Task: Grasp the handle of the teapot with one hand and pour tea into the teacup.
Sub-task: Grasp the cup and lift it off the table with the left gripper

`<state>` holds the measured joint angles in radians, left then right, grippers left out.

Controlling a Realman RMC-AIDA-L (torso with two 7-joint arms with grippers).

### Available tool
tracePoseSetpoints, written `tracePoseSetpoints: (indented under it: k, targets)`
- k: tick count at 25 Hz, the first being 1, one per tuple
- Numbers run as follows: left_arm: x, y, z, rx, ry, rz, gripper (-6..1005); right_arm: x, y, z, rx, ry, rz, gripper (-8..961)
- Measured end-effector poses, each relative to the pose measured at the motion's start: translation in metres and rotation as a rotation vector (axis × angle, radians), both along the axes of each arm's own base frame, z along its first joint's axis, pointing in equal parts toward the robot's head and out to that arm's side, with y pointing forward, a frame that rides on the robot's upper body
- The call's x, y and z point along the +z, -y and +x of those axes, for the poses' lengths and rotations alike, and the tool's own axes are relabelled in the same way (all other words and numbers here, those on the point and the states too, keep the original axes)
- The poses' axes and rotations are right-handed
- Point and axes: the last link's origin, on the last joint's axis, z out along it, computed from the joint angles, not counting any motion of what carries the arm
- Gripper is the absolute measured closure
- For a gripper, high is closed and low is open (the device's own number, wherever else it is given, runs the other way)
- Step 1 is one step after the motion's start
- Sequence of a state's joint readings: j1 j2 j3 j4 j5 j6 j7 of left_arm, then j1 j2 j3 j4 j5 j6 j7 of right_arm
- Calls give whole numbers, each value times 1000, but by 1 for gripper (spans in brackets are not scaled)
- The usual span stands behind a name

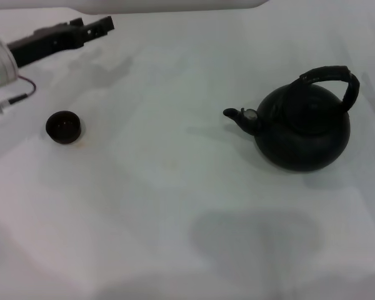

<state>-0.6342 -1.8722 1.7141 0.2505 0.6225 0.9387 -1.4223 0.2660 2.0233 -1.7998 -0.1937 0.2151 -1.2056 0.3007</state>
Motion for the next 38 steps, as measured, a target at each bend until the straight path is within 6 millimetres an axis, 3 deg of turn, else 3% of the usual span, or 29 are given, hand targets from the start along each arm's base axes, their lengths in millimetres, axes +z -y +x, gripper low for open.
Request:
tracePoseSetpoints:
  k: [7,13,24,38]
  targets:
    - [17,-12,27,-85,-154,-165,121,0,0,2,-12,7,-4,86]
    - [22,-14,38,-95,-293,-239,119,-1,1,4,-22,10,-8,87]
    - [34,-2,42,-23,-517,-273,116,0,-1,7,-44,8,-6,90]
    - [27,18,33,3,-574,-432,115,0,-4,7,-55,6,-4,93]
